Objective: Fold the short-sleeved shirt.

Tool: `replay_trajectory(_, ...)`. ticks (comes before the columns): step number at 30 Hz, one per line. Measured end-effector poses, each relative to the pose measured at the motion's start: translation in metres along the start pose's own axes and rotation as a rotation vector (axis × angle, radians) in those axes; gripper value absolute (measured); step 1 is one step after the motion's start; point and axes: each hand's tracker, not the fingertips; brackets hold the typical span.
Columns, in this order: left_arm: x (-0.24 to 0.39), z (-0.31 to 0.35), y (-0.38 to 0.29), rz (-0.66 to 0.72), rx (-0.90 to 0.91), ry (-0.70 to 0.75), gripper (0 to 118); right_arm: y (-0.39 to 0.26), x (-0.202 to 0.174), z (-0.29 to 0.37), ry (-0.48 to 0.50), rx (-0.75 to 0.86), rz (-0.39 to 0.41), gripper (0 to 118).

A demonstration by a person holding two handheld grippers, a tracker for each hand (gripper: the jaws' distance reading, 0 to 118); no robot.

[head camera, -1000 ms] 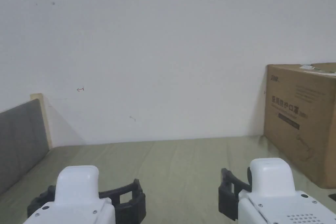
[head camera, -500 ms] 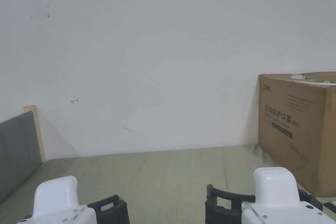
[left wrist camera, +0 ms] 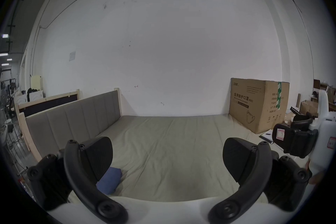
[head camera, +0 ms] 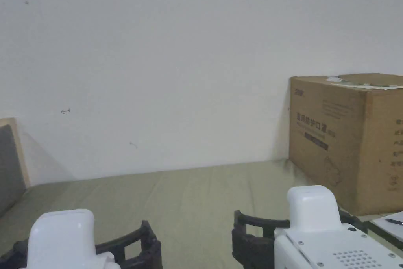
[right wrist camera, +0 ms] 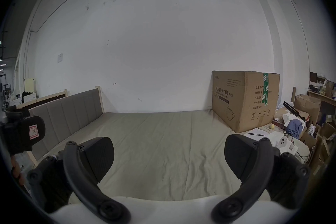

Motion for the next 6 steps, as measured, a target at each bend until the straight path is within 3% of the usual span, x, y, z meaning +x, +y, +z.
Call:
replay_trajectory(3,-0.002,-0.009,-0.001,0.009,-0.037,0.057,118,-0.003,0.001,-0.002,0.004,-0.017,-0.015,118)
replay_trajectory(6,-0.012,-0.018,0.000,0.091,-0.054,-0.005,118,-0.005,-0.002,-0.005,0.011,-0.028,-0.012,118)
